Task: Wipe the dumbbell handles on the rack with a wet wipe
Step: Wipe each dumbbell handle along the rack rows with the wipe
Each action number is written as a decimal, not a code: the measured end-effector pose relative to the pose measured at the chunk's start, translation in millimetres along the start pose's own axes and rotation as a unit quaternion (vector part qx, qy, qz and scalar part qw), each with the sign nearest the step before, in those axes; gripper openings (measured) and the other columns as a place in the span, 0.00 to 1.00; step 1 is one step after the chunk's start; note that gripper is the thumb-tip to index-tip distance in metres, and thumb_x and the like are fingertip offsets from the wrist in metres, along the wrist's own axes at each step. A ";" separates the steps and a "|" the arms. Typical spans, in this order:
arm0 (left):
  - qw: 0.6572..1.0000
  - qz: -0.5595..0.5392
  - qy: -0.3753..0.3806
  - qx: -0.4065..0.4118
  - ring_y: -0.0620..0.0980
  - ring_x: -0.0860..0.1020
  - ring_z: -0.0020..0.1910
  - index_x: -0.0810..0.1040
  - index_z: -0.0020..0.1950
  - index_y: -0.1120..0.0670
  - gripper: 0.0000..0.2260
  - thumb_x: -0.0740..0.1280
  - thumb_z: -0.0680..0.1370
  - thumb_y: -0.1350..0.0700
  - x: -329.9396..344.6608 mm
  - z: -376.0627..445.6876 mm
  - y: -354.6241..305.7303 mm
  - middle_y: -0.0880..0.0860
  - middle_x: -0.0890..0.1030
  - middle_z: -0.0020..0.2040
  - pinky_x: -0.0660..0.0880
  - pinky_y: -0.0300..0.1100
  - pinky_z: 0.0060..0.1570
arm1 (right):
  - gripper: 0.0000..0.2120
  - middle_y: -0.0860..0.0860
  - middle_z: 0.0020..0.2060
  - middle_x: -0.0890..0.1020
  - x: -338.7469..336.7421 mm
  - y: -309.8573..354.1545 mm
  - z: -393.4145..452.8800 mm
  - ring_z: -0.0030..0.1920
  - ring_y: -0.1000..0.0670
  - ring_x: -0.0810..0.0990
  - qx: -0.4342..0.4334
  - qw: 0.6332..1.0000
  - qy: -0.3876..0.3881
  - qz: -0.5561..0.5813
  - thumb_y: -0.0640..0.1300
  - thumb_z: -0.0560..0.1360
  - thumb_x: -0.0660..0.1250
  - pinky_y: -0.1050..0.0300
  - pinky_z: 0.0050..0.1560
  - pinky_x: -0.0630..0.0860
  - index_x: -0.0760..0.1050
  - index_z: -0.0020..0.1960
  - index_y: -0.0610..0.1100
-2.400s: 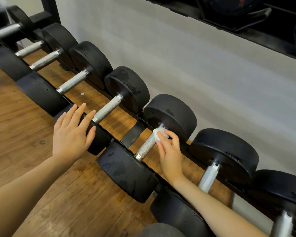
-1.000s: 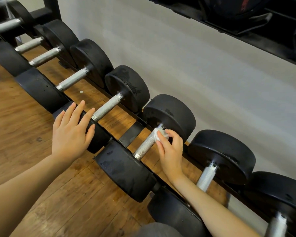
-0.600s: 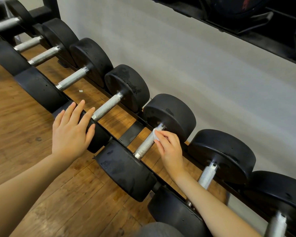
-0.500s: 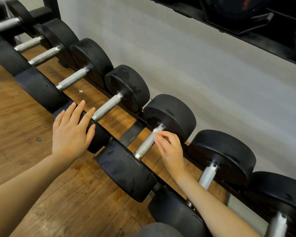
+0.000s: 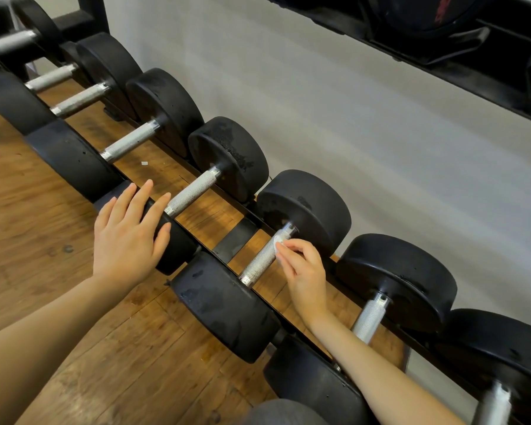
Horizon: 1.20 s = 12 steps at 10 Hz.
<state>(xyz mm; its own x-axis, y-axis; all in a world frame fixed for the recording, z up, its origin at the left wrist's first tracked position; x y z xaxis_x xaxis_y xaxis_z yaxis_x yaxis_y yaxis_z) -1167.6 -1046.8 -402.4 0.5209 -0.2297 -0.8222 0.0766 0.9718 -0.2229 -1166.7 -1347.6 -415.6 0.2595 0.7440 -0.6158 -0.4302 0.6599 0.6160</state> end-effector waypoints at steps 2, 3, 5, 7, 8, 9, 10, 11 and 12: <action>1.000 -0.005 -0.007 0.003 0.62 0.62 0.75 0.70 0.74 0.55 0.25 0.52 0.81 0.46 -1.4 0.0 -0.7 0.61 0.67 0.75 0.58 0.60 0.72 | 0.09 0.60 0.47 0.76 -5.2 -8.3 5.9 0.52 0.55 0.77 0.054 0.996 -0.026 0.073 0.43 0.78 0.66 0.66 0.49 0.77 0.79 0.57 0.42; 1.000 -0.003 -0.008 0.002 0.62 0.63 0.75 0.70 0.74 0.55 0.25 0.53 0.81 0.46 -1.7 0.1 -0.6 0.61 0.67 0.75 0.58 0.60 0.72 | 0.07 0.56 0.48 0.76 9.3 -13.3 -4.0 0.52 0.55 0.77 0.089 0.990 0.020 0.105 0.47 0.79 0.66 0.66 0.49 0.76 0.78 0.55 0.45; 1.000 0.002 -0.007 0.005 0.62 0.62 0.75 0.70 0.74 0.54 0.25 0.52 0.81 0.46 -1.7 0.1 -0.7 0.61 0.67 0.75 0.57 0.59 0.72 | 0.12 0.70 0.49 0.74 1.7 -7.3 4.2 0.54 0.62 0.76 0.078 0.990 0.007 0.114 0.41 0.80 0.65 0.71 0.46 0.74 0.76 0.61 0.39; 1.000 -0.001 -0.009 0.002 0.62 0.62 0.75 0.70 0.74 0.54 0.24 0.53 0.81 0.46 -1.2 -0.6 -0.7 0.60 0.67 0.75 0.57 0.59 0.72 | 0.11 0.56 0.55 0.73 15.8 4.5 -6.3 0.57 0.62 0.72 -0.013 0.998 0.059 0.018 0.45 0.81 0.63 0.71 0.53 0.72 0.77 0.61 0.47; 1.000 0.000 -0.009 0.003 0.62 0.62 0.75 0.70 0.74 0.54 0.25 0.52 0.81 0.46 -1.2 0.2 -0.8 0.60 0.67 0.75 0.58 0.60 0.72 | 0.15 0.55 0.56 0.73 8.5 11.0 2.4 0.57 0.60 0.71 -0.059 0.996 0.041 -0.048 0.47 0.80 0.62 0.71 0.51 0.72 0.77 0.63 0.44; 1.000 0.004 -0.007 0.003 0.62 0.63 0.75 0.69 0.74 0.54 0.24 0.52 0.81 0.46 -0.7 0.7 -0.1 0.60 0.67 0.75 0.58 0.60 0.72 | 0.15 0.50 0.56 0.75 -0.6 8.6 14.1 0.55 0.56 0.72 -0.055 0.993 0.001 -0.102 0.45 0.79 0.62 0.69 0.48 0.73 0.77 0.64 0.43; 1.000 0.006 -0.007 0.001 0.62 0.63 0.75 0.70 0.74 0.54 0.24 0.52 0.81 0.45 0.0 0.4 0.0 0.60 0.67 0.75 0.57 0.59 0.72 | 0.15 0.48 0.55 0.77 14.0 20.4 7.3 0.54 0.56 0.71 -0.116 0.981 0.036 -0.152 0.45 0.80 0.61 0.68 0.48 0.74 0.77 0.64 0.41; 1.000 0.009 -0.009 0.002 0.62 0.63 0.75 0.70 0.74 0.54 0.24 0.53 0.81 0.45 0.0 0.3 0.4 0.60 0.68 0.75 0.58 0.59 0.72 | 0.16 0.47 0.56 0.78 20.2 26.0 3.6 0.53 0.52 0.73 -0.162 0.970 0.061 -0.171 0.46 0.80 0.60 0.61 0.46 0.78 0.78 0.63 0.40; 1.000 0.010 -0.014 0.005 0.63 0.64 0.74 0.71 0.73 0.54 0.24 0.53 0.81 0.46 -0.6 0.9 0.7 0.60 0.68 0.75 0.58 0.60 0.71 | 0.16 0.47 0.55 0.79 9.3 19.3 16.1 0.52 0.50 0.75 -0.129 0.975 0.025 -0.181 0.45 0.80 0.61 0.55 0.41 0.80 0.78 0.63 0.41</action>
<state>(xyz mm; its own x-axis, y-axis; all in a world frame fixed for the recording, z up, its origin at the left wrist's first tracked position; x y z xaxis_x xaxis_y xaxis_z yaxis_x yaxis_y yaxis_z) -1167.1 -1046.0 -401.7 0.5453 -0.2085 -0.8119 0.0734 0.9767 -0.2014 -1158.7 -1326.3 -401.6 0.3958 0.4565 -0.7968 -0.5226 0.8255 0.2132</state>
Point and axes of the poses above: each hand's wrist, its own z-axis towards the middle knuckle, its own x-axis out of the palm, y = z × x, the point moved 10 cm from there along z, towards the middle knuckle
